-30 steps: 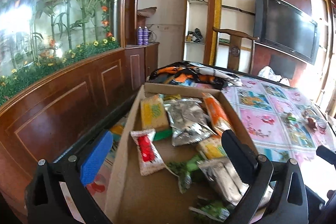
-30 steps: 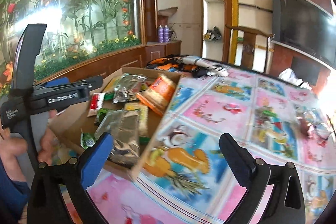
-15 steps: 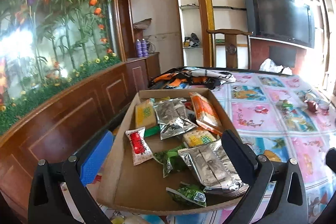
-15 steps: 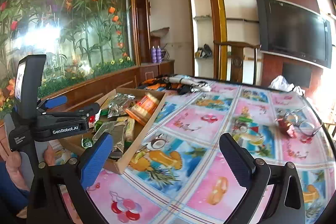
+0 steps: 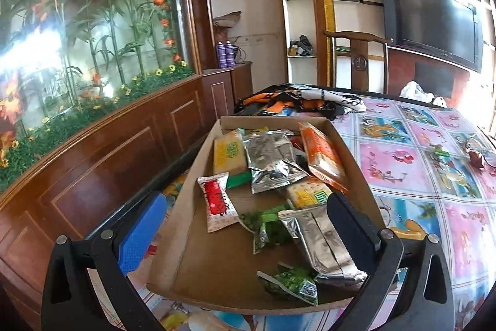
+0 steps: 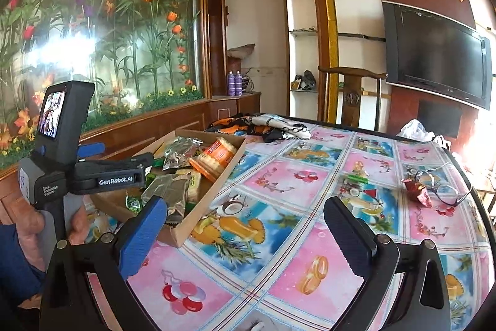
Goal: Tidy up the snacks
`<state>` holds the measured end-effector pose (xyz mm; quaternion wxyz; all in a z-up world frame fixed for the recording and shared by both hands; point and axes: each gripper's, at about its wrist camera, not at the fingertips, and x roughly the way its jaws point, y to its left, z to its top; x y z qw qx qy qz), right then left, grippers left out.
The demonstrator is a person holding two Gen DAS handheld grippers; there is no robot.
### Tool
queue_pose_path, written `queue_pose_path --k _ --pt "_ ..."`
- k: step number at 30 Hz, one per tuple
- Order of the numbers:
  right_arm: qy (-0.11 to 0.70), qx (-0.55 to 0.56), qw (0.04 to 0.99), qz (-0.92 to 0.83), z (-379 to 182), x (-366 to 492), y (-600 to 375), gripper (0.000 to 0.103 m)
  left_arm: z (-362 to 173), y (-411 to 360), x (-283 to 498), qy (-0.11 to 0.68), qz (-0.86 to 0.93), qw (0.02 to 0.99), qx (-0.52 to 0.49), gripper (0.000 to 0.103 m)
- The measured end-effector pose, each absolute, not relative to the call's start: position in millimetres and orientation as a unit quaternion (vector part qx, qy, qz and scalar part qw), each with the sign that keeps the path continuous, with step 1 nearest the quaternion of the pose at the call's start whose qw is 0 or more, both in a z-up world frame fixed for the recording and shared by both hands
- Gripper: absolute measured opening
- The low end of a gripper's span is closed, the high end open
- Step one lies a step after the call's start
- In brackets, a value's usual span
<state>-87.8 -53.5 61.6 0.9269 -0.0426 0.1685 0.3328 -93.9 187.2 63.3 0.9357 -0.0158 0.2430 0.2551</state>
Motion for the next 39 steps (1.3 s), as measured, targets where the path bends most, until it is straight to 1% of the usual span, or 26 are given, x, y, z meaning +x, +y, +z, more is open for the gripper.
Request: queue_pose_path --k 12,39 --pt "0.160 -0.046 0.927 0.337 61.6 -93.4 -54.1 0.103 61.3 191.8 -93.1 0.253 0.268 0.929 -0.020 0.103" --pt "0.177 -0.054 0.926 0.329 56.0 -86.1 -50.6 0.103 60.3 199.4 -94.1 0.256 0.279 0.925 -0.030 0.103"
